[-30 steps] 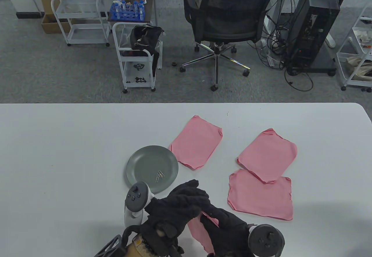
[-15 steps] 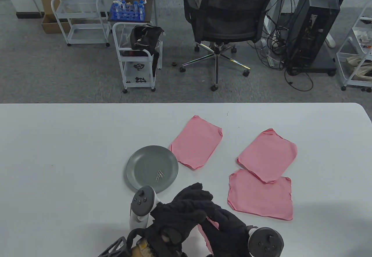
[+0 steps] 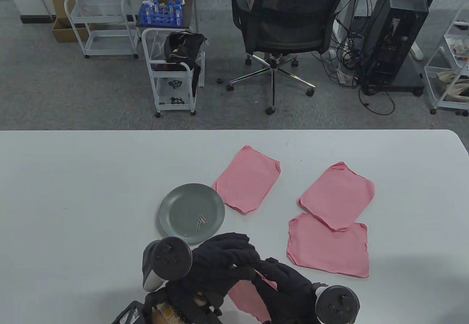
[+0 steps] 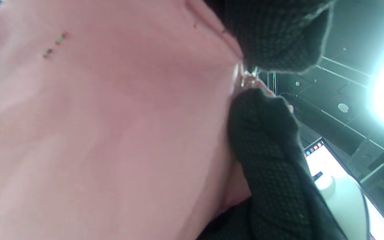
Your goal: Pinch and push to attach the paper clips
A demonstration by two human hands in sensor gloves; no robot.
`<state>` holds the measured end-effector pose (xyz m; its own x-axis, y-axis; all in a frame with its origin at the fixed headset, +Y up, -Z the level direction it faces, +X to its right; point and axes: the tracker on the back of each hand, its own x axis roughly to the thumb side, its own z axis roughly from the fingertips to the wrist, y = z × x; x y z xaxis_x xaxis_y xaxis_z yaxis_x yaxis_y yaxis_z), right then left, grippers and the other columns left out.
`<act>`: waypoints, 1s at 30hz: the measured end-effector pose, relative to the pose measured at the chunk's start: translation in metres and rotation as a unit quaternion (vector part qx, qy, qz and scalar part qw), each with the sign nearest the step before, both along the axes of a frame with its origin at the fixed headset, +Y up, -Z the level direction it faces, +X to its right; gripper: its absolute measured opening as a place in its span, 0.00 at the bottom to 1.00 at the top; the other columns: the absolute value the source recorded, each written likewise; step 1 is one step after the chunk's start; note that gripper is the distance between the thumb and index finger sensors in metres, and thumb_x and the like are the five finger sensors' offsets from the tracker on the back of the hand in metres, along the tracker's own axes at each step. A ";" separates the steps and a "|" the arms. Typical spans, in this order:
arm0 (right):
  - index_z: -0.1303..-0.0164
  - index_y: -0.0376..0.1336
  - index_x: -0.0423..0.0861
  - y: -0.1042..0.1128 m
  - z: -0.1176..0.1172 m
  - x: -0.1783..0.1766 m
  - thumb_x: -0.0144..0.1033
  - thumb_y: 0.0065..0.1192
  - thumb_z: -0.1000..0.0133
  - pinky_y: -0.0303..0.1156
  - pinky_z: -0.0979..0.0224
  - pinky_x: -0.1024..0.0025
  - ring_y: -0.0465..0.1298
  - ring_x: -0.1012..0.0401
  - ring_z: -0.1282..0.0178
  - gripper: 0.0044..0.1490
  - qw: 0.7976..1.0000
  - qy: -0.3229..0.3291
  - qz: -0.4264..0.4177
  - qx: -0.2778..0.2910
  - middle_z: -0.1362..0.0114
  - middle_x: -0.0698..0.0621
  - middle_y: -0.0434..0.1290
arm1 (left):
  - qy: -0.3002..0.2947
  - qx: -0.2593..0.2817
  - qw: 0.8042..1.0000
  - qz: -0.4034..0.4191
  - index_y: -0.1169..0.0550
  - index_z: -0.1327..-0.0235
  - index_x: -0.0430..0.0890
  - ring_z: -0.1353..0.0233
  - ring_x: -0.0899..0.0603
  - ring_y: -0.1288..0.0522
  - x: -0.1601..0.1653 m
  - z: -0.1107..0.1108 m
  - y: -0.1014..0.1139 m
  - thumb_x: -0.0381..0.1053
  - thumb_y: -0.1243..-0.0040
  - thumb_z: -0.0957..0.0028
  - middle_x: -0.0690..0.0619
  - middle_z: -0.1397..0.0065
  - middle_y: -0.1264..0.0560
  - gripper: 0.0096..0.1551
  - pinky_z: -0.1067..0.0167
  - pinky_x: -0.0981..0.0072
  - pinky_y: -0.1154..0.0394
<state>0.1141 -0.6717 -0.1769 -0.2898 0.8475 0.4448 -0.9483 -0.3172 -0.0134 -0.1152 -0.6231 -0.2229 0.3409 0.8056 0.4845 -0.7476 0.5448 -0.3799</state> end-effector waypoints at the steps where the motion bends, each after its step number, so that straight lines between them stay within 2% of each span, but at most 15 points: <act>1: 0.49 0.70 0.48 0.000 0.000 0.000 0.48 0.68 0.51 0.69 0.30 0.52 0.80 0.53 0.59 0.24 1.000 0.002 0.001 0.000 0.55 0.52 0.81 | -0.001 0.007 1.000 -0.006 0.13 0.56 0.58 0.26 0.45 0.27 0.001 0.001 0.000 0.57 0.31 0.59 0.56 0.38 0.18 0.19 0.26 0.45 0.37; 8: 0.49 0.70 0.49 0.000 0.000 -0.004 0.48 0.67 0.51 0.69 0.31 0.51 0.80 0.53 0.59 0.24 1.000 0.007 0.008 -0.002 0.55 0.52 0.81 | 0.014 0.088 0.995 -0.036 0.17 0.56 0.58 0.27 0.47 0.27 0.005 0.007 0.002 0.58 0.41 0.59 0.56 0.40 0.20 0.20 0.26 0.46 0.37; 11: 0.49 0.70 0.48 0.000 0.000 -0.006 0.46 0.66 0.51 0.69 0.32 0.50 0.80 0.52 0.59 0.24 1.000 0.012 0.020 0.000 0.54 0.51 0.81 | 0.021 0.098 0.994 -0.041 0.16 0.57 0.58 0.28 0.47 0.26 0.003 0.008 0.005 0.58 0.41 0.59 0.57 0.42 0.19 0.19 0.26 0.46 0.37; 15: 0.48 0.69 0.47 0.005 0.004 -0.010 0.45 0.64 0.51 0.68 0.32 0.49 0.80 0.51 0.58 0.24 0.996 -0.007 0.087 0.033 0.53 0.50 0.80 | 0.038 0.137 0.987 -0.070 0.15 0.58 0.58 0.28 0.47 0.25 0.002 0.011 0.011 0.58 0.39 0.60 0.57 0.43 0.18 0.19 0.26 0.46 0.36; 30: 0.49 0.69 0.44 0.006 0.006 -0.012 0.43 0.61 0.52 0.68 0.32 0.49 0.80 0.51 0.58 0.25 0.993 -0.006 0.111 0.038 0.54 0.50 0.81 | 0.033 0.157 0.982 -0.096 0.11 0.61 0.56 0.29 0.47 0.24 0.005 0.014 0.012 0.59 0.32 0.63 0.56 0.45 0.15 0.19 0.26 0.45 0.36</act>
